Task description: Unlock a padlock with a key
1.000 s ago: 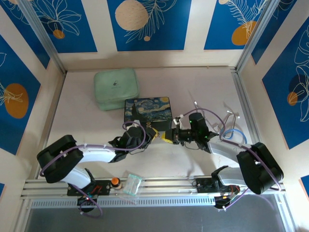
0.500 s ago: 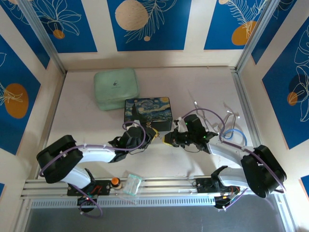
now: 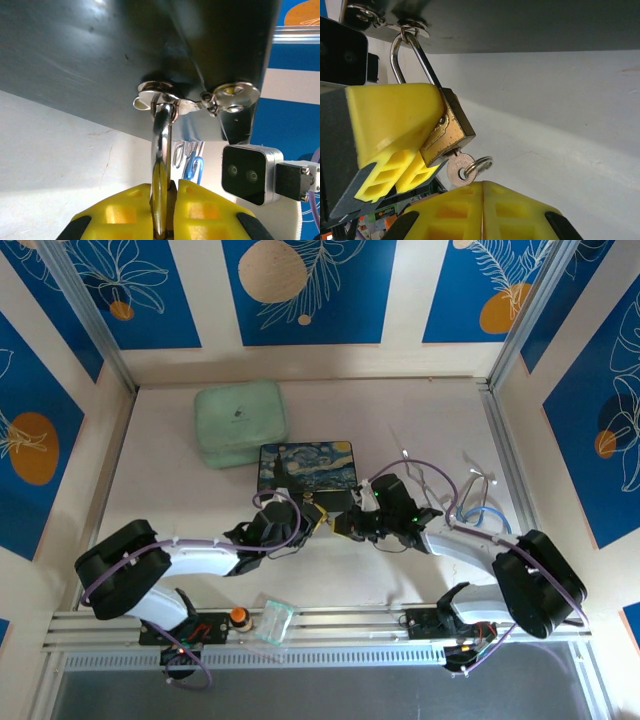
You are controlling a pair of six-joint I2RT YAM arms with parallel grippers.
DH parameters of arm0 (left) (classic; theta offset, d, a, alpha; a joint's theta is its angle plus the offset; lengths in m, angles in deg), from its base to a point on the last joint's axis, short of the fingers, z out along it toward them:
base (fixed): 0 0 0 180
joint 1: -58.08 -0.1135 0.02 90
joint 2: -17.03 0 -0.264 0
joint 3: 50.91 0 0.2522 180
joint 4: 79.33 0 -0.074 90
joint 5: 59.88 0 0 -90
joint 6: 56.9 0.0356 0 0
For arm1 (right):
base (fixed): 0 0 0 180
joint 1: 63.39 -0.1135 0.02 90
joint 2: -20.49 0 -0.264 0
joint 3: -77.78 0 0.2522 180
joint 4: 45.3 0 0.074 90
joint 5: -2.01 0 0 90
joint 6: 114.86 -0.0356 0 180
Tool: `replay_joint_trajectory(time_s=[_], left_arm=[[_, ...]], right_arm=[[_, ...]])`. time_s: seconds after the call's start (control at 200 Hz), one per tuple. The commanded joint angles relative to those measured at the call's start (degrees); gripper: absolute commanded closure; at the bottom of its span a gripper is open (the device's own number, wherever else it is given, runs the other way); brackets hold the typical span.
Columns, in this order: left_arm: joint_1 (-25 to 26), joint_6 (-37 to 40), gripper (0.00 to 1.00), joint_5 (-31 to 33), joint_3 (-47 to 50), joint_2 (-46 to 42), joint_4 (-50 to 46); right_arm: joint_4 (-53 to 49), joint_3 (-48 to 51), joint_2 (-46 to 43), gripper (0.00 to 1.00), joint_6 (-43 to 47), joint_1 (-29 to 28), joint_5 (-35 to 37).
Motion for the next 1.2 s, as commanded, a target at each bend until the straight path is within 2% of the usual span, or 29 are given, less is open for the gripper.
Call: replay_joint_trajectory(time_s=[0.0,0.085,0.265,0.34,0.42,0.5,0.58,0.68,0.765,0.891,1.061,1.196], left_arm=[[1.3,-1.1,1.00,-2.7,-0.8,0.2,6.0],[1.3,-0.9,1.00,-2.4,-0.7,0.1,5.2],[1.1,1.6,1.00,-1.4,-1.3,-2.3,-2.5],[1.0,2.1,1.00,-1.4,-1.4,-2.8,-4.4],[0.9,1.9,1.00,-1.9,-1.1,-2.4,-4.4],[0.9,1.8,1.00,-2.1,-1.1,-2.3,-4.5],[0.9,2.0,1.00,-2.3,-1.2,-2.4,-4.9],[0.9,2.5,1.00,-2.8,-1.7,-2.6,-5.5],[0.9,2.8,1.00,-3.4,-2.2,-2.6,-6.2],[0.9,2.8,1.00,-4.1,-2.6,-2.5,-6.1],[0.9,3.2,1.00,-4.4,-2.8,-2.9,-6.3],[0.9,3.2,1.00,-5.1,-2.9,-2.8,-5.9]], right_arm=[[3.5,-2.7,0.8,0.91,0.4,-0.8,2.1],[2.0,-2.3,0.3,0.91,1.0,-1.3,3.2],[-5.9,-0.1,-4.2,0.87,6.7,-2.2,8.7],[-9.2,0.2,-5.9,0.77,9.9,-2.6,10.7],[-12.3,-0.1,-7.5,0.59,13.9,-4.0,13.0],[-16.5,-1.0,-9.1,0.54,17.4,-7.1,18.7],[-17.0,-0.6,-11.3,0.54,21.7,-10.4,25.0],[-14.8,0.9,-14.3,0.53,28.7,-12.7,27.7],[-13.2,1.2,-15.3,0.56,32.5,-12.8,27.3],[-12.4,-0.9,-12.4,0.65,38.6,-14.8,28.3],[-10.0,-2.7,-7.9,0.66,44.3,-17.0,29.5],[-8.6,-3.7,-5.1,0.66,45.5,-17.8,30.8]])
